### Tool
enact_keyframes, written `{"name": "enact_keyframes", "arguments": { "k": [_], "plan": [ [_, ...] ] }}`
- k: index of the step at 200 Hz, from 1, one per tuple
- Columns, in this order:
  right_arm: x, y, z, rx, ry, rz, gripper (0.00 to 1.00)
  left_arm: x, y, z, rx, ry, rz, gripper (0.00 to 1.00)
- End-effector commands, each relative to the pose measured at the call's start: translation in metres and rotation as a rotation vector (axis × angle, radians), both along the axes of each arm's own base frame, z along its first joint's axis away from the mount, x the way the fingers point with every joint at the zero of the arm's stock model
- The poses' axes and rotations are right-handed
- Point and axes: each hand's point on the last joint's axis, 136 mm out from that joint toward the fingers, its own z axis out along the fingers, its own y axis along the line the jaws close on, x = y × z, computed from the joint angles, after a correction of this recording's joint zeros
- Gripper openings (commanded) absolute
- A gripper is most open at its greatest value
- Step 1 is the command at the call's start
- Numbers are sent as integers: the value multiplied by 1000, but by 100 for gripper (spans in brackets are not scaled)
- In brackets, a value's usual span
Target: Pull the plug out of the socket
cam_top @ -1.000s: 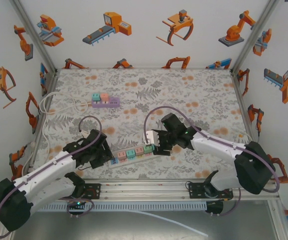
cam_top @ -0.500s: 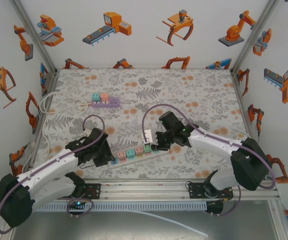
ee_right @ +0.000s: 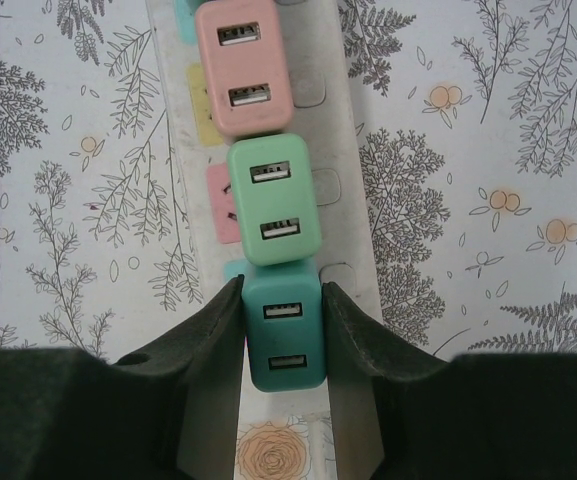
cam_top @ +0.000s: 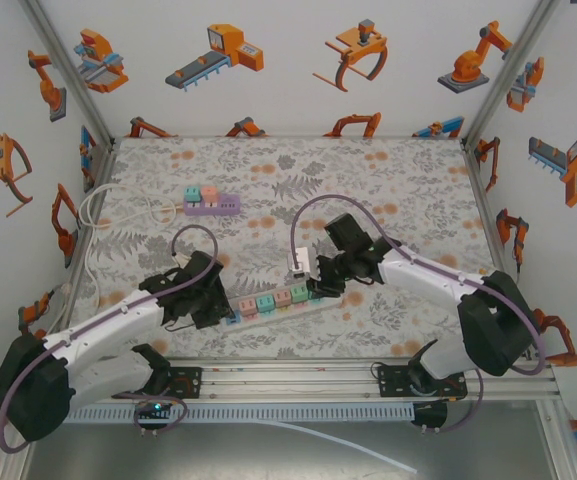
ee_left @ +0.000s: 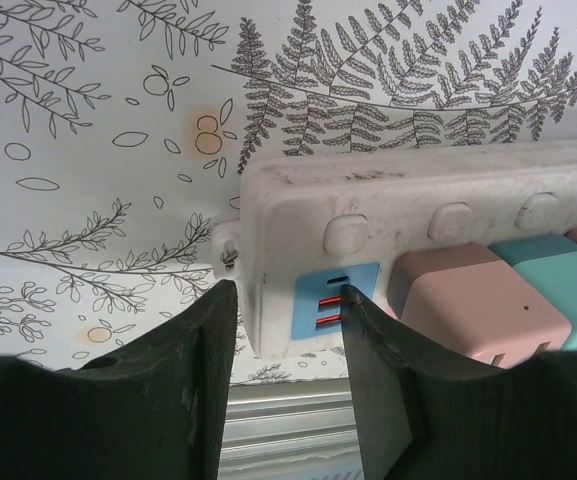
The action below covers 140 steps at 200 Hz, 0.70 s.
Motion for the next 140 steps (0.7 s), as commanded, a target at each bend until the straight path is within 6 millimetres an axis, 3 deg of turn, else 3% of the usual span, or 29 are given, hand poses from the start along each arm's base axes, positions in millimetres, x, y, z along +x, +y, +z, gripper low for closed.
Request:
{"name": "enact_keyframes", "arguments": {
  "k": [1,18,56,88,126,140],
  "plan": [
    [4,26,52,166,-27,47,7,-22,48,-40,242,81,37,46],
    [5,20,45,114,-50,56,6,-21,49,-40,248,74,49,46],
    [0,19,49,129,-59,71,6,-20,51,-40,259,72,60,47],
    [-7,10,29,-1,-157,119,4,-19,51,-41,265,73,60,47],
    [-8,18,47,65,-143,81,4,-18,50,-45,285,81,49,49],
    [-9,17,42,43,-104,77,4,-15,50,-44,293,75,49,49]
  ]
}}
